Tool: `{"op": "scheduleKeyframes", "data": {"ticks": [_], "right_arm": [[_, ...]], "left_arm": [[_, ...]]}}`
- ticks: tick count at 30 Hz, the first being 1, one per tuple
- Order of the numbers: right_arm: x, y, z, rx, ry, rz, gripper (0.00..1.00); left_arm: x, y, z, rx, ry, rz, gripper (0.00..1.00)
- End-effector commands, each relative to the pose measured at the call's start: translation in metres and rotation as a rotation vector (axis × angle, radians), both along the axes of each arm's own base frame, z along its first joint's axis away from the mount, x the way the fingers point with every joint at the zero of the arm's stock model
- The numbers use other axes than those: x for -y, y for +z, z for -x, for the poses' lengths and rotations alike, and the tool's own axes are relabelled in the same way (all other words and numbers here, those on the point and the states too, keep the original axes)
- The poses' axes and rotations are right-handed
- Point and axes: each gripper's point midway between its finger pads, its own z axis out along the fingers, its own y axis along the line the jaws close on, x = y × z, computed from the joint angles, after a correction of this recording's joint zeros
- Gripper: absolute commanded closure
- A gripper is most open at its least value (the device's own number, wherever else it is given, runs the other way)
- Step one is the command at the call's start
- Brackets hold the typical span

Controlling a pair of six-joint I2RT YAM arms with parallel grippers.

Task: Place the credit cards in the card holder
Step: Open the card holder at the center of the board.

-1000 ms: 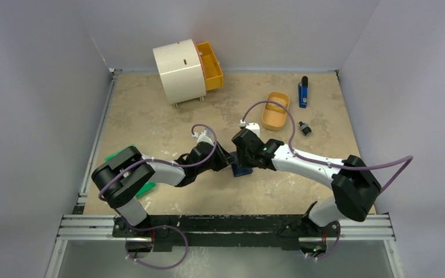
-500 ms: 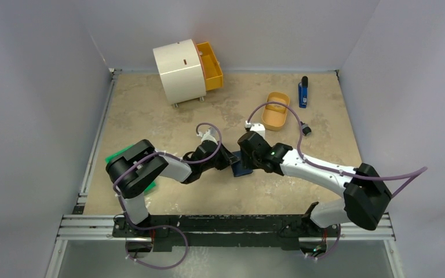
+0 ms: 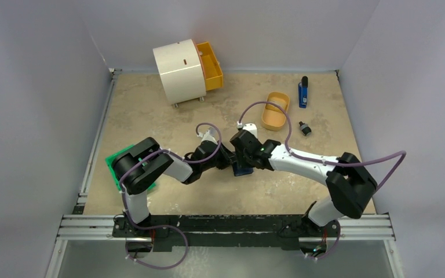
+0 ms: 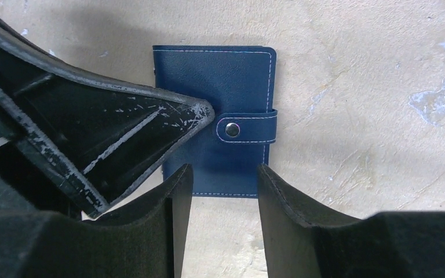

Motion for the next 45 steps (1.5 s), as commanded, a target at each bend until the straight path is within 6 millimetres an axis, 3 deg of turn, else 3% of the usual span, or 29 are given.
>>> {"op": "scheduleKeyframes", "data": {"ticks": [1,16,25,38,45], "right_arm": [[-0.006,0.007,-0.009,0.023,-0.014,0.005,0.53],[0.003,-0.013,-0.024,0.038,-0.047,0.134,0.53],[0.007,-0.020,-0.028,0.048,-0.053,0.173,0.58],[0.011,-0.016,-0.033,0.073,-0.057,0.203,0.81],[0.014,-0.014,-0.032,0.078,-0.062,0.208,0.98]], "left_arm": [[-0.006,-0.011,0.003,-0.019,0.005,-0.004,1.00],[-0.011,-0.008,0.003,-0.026,0.026,0.017,1.00],[-0.011,-0.011,0.004,-0.032,0.023,0.013,1.00],[-0.014,-0.018,0.006,-0.046,0.025,0.000,1.00],[-0.014,-0.024,0.006,-0.056,0.026,-0.016,1.00]]}}
